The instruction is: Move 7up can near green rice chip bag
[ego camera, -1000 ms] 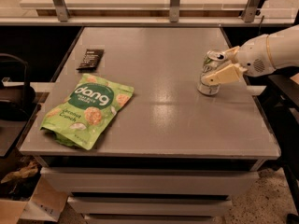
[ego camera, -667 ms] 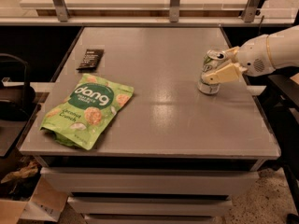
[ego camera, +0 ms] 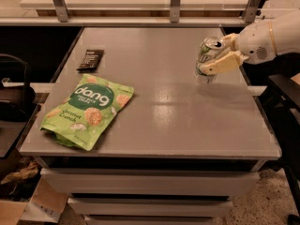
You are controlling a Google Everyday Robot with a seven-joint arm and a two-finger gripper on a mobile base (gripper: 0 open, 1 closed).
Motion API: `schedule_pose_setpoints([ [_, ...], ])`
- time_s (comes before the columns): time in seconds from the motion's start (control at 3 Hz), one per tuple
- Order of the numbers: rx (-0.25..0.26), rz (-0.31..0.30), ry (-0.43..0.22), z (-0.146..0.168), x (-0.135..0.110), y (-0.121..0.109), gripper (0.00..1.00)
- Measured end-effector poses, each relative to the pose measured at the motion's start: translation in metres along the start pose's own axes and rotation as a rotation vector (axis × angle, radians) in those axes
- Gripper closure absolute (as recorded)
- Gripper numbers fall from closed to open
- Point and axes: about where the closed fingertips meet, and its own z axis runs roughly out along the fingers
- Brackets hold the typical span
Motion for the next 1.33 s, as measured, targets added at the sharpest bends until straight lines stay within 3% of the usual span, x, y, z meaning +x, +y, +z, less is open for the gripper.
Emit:
schedule_pose_setpoints([
  [0.33,0.000,0.000,0.000,0.000,0.000,0.000,1.00],
  [0.67,-0.033,-0.015,0.000,0.007,-0.002,0.008,1.00],
  [1.0,-0.102,-0.057,-0.012,0.023,-0.014,0.038,1.00],
  [1.33,-0.210,-0.104,-0.040,0.050,-0.034,0.083,1.00],
])
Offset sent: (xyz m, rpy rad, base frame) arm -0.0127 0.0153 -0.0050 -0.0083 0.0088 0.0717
